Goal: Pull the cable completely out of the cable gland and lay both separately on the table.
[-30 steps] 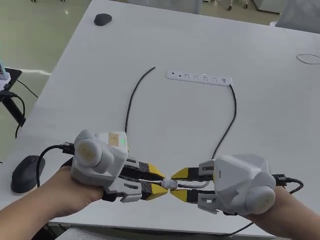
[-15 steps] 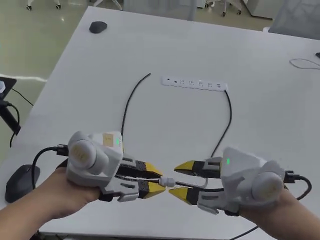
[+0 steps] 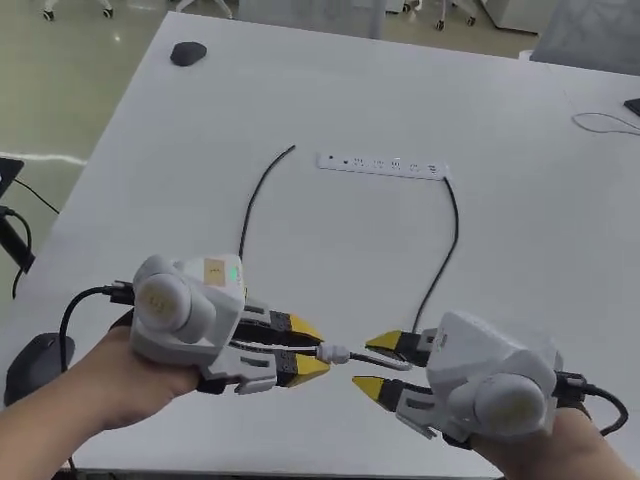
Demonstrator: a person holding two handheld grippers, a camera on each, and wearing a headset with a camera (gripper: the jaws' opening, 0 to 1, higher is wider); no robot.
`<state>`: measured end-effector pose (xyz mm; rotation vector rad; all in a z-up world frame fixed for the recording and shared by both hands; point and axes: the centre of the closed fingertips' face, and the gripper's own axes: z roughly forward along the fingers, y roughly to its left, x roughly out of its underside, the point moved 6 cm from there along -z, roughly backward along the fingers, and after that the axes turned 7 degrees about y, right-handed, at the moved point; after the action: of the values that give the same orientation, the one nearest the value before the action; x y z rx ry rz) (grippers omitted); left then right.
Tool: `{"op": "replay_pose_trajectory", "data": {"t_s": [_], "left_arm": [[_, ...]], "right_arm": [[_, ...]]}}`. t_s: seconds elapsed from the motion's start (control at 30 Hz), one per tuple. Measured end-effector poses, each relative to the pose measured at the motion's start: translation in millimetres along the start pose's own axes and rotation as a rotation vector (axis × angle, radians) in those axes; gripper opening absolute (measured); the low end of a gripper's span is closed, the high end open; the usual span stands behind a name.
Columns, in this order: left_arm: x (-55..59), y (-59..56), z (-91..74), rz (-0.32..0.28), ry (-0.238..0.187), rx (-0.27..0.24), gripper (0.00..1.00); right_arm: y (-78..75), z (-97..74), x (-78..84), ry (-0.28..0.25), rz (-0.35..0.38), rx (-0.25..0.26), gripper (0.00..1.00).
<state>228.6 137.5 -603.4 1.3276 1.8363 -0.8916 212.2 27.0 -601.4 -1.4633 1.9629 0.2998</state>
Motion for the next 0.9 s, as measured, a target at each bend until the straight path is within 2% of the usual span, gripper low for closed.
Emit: {"op": "replay_pose_trajectory", "data": {"t_s": [0.07,0.43,0.83,0.9], "left_arm": [[0.3,-0.3,0.1,0.007,0.009,0.004,0.15],[-1.4,-1.4,1.4,0.013,0.008,0.009,0.15],[-0.4,-2.1,3.1,0.021,0.019,-0.002,0.15],[0.4,-2.9,3.5,0.024,0.023,-0.003,0.15]], "right_arm": [[-2.2,0.3,-1.8,-0.008,0.009,0.017,0.12],[-1.9,2.3,-2.3,-0.008,0.003,0.033,0.02],[-0.5,5.6,-3.7,-0.021,-0.011,0.043,0.02],[-0.1,6.0,-2.9,-0.018,0.013,0.038,0.01]]}}
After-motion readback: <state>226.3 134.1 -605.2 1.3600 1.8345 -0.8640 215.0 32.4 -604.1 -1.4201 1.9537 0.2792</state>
